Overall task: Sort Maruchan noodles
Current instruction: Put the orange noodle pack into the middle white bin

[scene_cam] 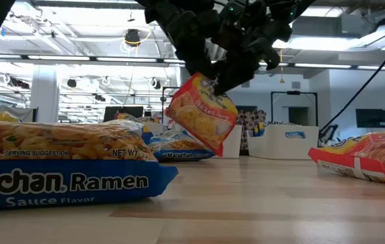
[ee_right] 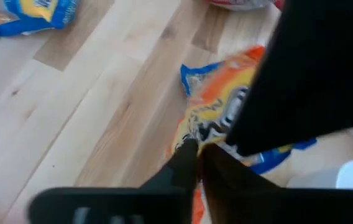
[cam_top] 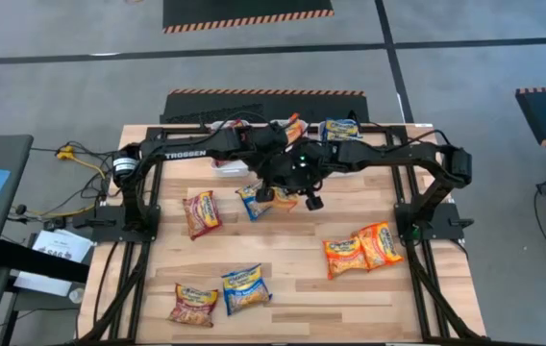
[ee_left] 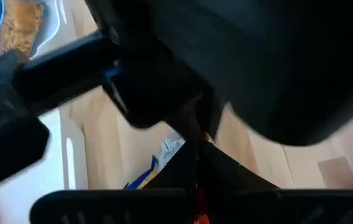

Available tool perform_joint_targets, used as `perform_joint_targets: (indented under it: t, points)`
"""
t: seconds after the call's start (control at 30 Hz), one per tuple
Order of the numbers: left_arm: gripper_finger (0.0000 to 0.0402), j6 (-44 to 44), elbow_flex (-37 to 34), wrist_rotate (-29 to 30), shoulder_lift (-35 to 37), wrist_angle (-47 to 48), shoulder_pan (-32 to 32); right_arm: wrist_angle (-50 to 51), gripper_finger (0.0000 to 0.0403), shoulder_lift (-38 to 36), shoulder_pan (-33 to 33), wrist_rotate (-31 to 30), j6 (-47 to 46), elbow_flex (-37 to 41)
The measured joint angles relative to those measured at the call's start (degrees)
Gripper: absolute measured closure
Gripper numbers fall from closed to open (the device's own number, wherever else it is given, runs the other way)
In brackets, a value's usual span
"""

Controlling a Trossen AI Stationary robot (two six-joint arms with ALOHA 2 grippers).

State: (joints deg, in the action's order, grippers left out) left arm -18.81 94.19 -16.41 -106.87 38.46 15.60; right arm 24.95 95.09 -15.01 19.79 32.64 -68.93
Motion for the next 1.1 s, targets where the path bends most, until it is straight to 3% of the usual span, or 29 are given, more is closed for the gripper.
perform_joint_targets:
  t: [0.07, 0.27, 0.73, 1.1]
  points:
    - [0.0401, 0.16, 0.0, 0.06, 0.0, 0.02, 0.06, 0.28, 0.039, -0.02, 0.03, -0.72, -1.41, 0.0]
    - [0.0401, 1.14, 0.44, 0.42, -0.05, 1.78, 0.09, 4.03, 0.0397, -0.26, -0.08, -2.67, -5.57, -0.02]
    - [0.0401, 1.46, 14.65, 8.19, -0.09, 21.96, 2.68, 17.8, 0.0398, -0.26, -1.45, -10.71, -5.07, -6.75]
    - [0.0401, 2.97, 19.71, 8.3, 0.32, 31.49, 6.62, 24.4, 0.0398, -0.22, -7.98, -13.42, 7.14, -18.74]
